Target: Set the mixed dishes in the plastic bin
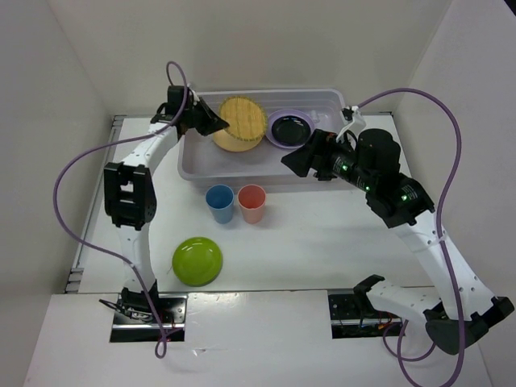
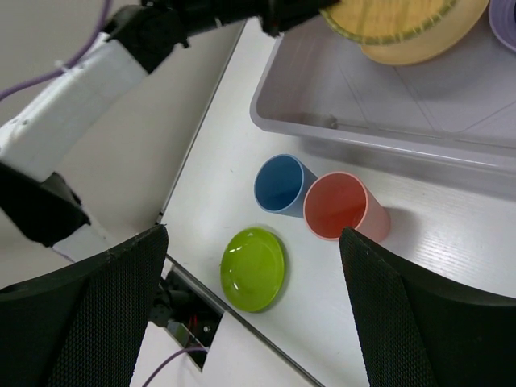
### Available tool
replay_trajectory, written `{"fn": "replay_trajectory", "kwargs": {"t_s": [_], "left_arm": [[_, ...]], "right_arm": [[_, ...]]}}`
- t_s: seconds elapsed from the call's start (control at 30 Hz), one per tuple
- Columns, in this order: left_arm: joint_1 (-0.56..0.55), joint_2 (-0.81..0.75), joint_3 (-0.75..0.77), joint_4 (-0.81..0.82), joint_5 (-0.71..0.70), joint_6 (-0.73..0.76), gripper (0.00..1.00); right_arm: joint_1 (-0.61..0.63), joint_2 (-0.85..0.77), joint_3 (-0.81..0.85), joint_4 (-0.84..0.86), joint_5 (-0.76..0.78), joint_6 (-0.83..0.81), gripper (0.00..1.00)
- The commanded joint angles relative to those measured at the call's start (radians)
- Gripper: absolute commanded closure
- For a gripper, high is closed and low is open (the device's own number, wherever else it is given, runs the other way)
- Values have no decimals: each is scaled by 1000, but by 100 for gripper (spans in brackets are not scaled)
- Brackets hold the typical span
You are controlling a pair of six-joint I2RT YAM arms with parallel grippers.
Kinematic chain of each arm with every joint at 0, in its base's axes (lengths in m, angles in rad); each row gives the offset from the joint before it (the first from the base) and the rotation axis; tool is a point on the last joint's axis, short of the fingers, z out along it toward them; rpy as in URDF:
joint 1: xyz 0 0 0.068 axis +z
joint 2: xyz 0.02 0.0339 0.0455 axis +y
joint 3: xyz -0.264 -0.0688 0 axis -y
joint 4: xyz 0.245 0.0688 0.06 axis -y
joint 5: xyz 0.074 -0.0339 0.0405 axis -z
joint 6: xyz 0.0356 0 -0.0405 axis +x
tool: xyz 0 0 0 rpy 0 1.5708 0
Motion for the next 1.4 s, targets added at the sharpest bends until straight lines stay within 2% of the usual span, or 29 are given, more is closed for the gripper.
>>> {"fn": "replay_trajectory", "kwargs": {"t_s": [0.0,0.17,0.4,0.5,0.63,0.77,0.8,0.83,0.93,0.97,1.1,1.23,1.37], "left_arm": [[-17,86,60,-4,-37,9,100],[-27,195,173,-59,-141,0,100],[-27,338,288,-84,-162,-41,100],[-7,347,273,-67,-151,-83,100],[16,335,190,47,-96,-147,99],[35,349,222,7,-99,-137,79],[35,349,204,22,-99,-137,62],[35,337,180,31,-99,-137,50],[46,328,192,7,-109,-114,37],[55,315,219,-7,-119,-101,28],[64,282,281,-91,-131,-72,14],[87,220,282,-131,-131,-48,10],[98,142,261,-119,-80,-58,8]], "right_arm": [[-6,-36,-9,43,-15,0,9],[-16,-45,-9,33,-15,0,9],[-16,-45,-27,23,-25,0,9],[-25,-45,-27,23,-25,0,9],[-25,-45,-27,23,-25,0,9],[-25,-45,-27,23,-25,0,9],[-25,-45,-27,23,-25,0,9],[-25,-45,-27,23,-25,0,9],[-25,-45,-27,23,-35,0,9],[-25,-45,-41,23,-44,0,9],[-25,-54,-119,23,-91,-9,7],[-12,-100,-273,36,-127,-7,7],[63,-145,-401,99,-137,60,7]]}}
